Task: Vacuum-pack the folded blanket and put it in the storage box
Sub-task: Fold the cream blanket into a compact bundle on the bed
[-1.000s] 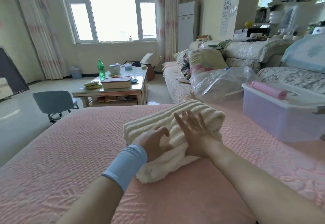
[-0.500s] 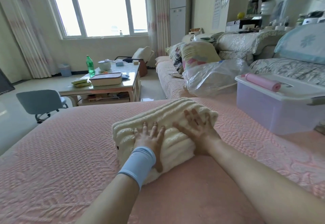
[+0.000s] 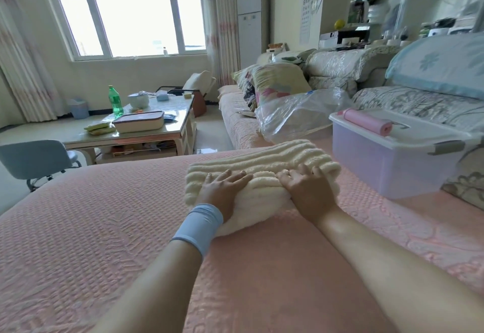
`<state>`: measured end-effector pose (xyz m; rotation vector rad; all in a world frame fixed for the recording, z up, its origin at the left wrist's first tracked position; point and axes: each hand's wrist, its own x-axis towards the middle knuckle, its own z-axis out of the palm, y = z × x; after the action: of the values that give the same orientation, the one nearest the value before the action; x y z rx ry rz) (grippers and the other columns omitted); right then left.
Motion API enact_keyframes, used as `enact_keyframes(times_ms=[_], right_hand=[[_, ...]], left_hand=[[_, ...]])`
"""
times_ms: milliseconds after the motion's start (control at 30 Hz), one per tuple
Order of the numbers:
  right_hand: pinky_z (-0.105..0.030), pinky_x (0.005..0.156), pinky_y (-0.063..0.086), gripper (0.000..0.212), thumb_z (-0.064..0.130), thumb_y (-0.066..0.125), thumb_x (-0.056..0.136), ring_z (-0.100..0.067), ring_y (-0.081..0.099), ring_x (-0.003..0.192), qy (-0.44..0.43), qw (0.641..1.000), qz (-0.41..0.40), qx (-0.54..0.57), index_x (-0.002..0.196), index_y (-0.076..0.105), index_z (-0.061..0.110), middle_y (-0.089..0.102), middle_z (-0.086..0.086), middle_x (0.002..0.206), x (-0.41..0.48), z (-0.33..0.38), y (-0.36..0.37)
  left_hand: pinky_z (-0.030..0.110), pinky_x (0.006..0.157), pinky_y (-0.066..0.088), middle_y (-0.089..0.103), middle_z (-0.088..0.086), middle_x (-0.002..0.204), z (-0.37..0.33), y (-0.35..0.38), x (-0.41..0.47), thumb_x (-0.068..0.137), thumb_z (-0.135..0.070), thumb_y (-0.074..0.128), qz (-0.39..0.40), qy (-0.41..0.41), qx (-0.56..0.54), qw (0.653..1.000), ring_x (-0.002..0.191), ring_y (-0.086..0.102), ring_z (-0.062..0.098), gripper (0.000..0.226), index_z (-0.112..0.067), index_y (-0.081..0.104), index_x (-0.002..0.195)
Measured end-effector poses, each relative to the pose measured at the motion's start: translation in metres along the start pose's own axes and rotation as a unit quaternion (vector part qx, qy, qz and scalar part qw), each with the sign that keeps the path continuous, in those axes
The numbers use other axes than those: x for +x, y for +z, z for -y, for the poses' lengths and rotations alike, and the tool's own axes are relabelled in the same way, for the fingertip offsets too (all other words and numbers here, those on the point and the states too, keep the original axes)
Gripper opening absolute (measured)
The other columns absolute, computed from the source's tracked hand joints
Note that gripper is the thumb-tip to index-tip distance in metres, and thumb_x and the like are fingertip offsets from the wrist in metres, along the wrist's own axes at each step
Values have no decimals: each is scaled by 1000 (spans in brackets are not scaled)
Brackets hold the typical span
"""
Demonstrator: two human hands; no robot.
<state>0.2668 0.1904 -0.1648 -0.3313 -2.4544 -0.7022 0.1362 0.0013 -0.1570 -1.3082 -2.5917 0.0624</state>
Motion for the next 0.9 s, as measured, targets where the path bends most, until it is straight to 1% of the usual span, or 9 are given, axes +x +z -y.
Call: enact_keyframes(times_ms=[100,200,267,400,533,633,700,800,900], right_hand=[[-37,67,55,41,17,82,65,-28,67,85,12,997,68,-34,105,74,22,71,-2,82,-31,-39,0],[-39,91,46,49,29,60,85,-29,52,118,-13,979,201,30,133,51,25,58,-4,122,-54,-51,7],[-42,100,35,49,44,56,83,-27,44,122,-15,969,239,59,129,45,31,46,-3,128,-59,-54,5],[-44,100,36,65,85,37,74,-22,49,116,51,911,340,227,120,51,41,51,2,123,-38,-67,-10],[-39,91,44,60,77,27,90,-24,59,112,123,940,182,262,120,57,34,67,0,118,-7,-75,-7],[-61,116,9,70,72,41,88,-30,9,152,103,953,242,151,151,27,44,13,-9,165,2,-69,13],[-70,113,-5,76,76,34,87,-28,-22,151,126,911,347,185,149,-8,59,-25,1,164,-3,-69,31],[-69,115,-1,73,81,21,88,-24,-31,147,155,875,395,232,143,-23,61,-38,9,157,-15,-73,52],[-68,116,-1,72,80,19,88,-23,-31,147,160,867,410,233,145,-19,60,-36,11,158,-15,-70,55]], left_hand=[[54,118,13,8,-16,161,-45,8,9,84,-50,60,30,71,-18,997,149,8,19,90,-43,0,151],[43,109,32,30,-19,153,-71,3,15,73,-87,26,11,58,-32,998,139,31,17,78,-51,27,142],[37,96,43,38,-19,148,-75,-7,20,75,-84,15,-9,31,-73,997,127,48,17,72,-49,43,132],[44,93,46,24,-1,158,-52,-19,33,95,-59,39,16,-54,-108,993,123,53,31,52,-44,27,143],[40,94,45,45,2,148,-34,-26,51,95,-61,37,100,-73,-107,987,125,51,30,57,-45,23,147],[42,105,32,45,-5,147,-32,-22,59,89,-72,29,59,-57,3,997,132,42,23,58,-48,32,142],[42,109,24,41,-4,148,-29,-12,59,87,-74,29,3,-43,17,999,135,33,21,58,-49,35,139],[44,119,1,-4,-3,163,-21,13,54,86,-78,25,68,-76,-89,991,149,-6,22,72,-48,10,150],[43,121,2,0,0,163,-17,27,53,83,-82,17,107,-88,-104,985,149,-1,26,78,-46,0,151]])
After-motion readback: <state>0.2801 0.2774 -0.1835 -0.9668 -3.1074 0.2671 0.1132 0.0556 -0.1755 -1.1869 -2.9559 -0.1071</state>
